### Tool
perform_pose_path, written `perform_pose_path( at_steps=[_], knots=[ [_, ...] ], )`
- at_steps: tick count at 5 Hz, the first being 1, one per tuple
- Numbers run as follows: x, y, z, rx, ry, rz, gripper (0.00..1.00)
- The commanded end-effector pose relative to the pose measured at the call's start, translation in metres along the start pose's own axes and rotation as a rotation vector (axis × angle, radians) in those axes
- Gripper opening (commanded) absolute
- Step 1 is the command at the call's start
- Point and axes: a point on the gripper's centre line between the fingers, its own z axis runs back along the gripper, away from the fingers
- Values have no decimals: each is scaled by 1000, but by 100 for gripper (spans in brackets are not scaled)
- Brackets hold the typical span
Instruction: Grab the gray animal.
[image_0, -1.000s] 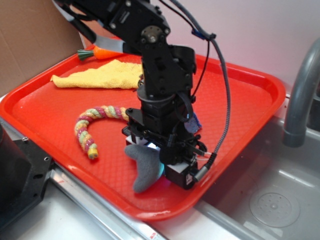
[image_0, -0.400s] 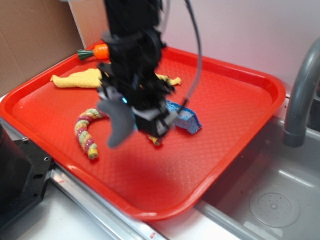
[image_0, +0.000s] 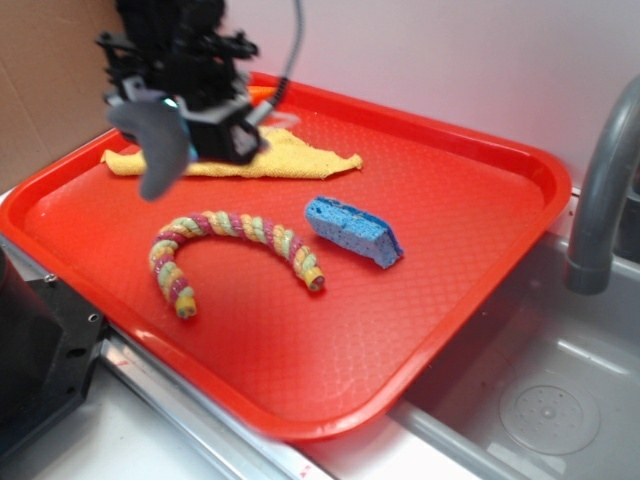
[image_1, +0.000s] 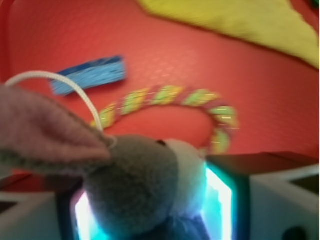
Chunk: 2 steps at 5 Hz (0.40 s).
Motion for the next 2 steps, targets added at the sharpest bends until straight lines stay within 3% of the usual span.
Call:
perform_pose_path(
  at_steps=[1,2],
  knots=[
    [3,30,25,5,-93,119,0],
    [6,15,20,85,-96,63,0]
  ],
)
